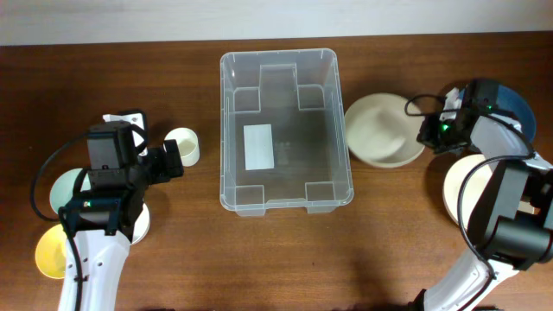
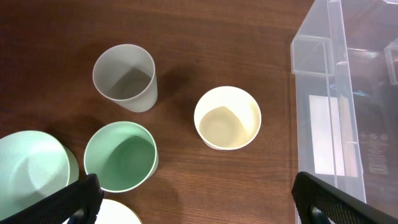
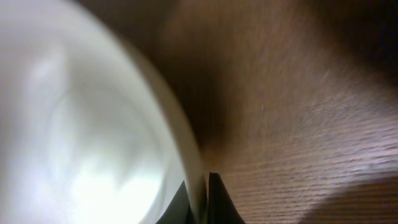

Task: Pack container
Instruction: 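Grasp the cream bowl rim with the right gripper, then lift the cream bowl and lower it into the bin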

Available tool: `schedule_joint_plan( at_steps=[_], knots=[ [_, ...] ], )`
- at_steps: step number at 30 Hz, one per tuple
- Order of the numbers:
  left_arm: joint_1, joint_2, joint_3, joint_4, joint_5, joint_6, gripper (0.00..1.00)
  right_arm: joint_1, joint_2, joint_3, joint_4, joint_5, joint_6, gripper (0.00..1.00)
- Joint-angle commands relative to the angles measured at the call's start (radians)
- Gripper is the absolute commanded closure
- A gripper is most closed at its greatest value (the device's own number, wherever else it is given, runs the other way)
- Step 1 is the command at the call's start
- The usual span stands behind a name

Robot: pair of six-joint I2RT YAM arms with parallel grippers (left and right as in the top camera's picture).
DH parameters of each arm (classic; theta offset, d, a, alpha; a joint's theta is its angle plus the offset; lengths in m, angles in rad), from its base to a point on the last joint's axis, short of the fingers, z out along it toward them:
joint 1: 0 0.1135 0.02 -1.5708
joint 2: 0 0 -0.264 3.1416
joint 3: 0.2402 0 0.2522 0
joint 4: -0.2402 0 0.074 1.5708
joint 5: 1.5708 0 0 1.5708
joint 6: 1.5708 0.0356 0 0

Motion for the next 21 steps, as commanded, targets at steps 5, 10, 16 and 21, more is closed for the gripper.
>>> schedule_joint_plan(
  at_steps=[5,10,16,21],
  knots=[
    [-0.003,0.003,0.018,0.005,-0.011,-0.010,0.01,-0.006,-0.169,0.094,-0.007,-0.001,0.171,0.96],
    [-0.003,0.003,0.019,0.006,-0.011,-0.010,0.01,0.016,-0.268,0.123,-0.020,-0.005,0.171,0.96],
    [-0.003,0.003,0.018,0.005,-0.011,-0.010,0.01,0.149,-0.387,0.166,-0.013,-0.004,0.171,0.96],
    [-0.003,0.003,0.018,0.005,-0.011,-0.010,0.00,0.323,-0.389,0.173,0.023,0.023,0.171,0.96]
  ],
)
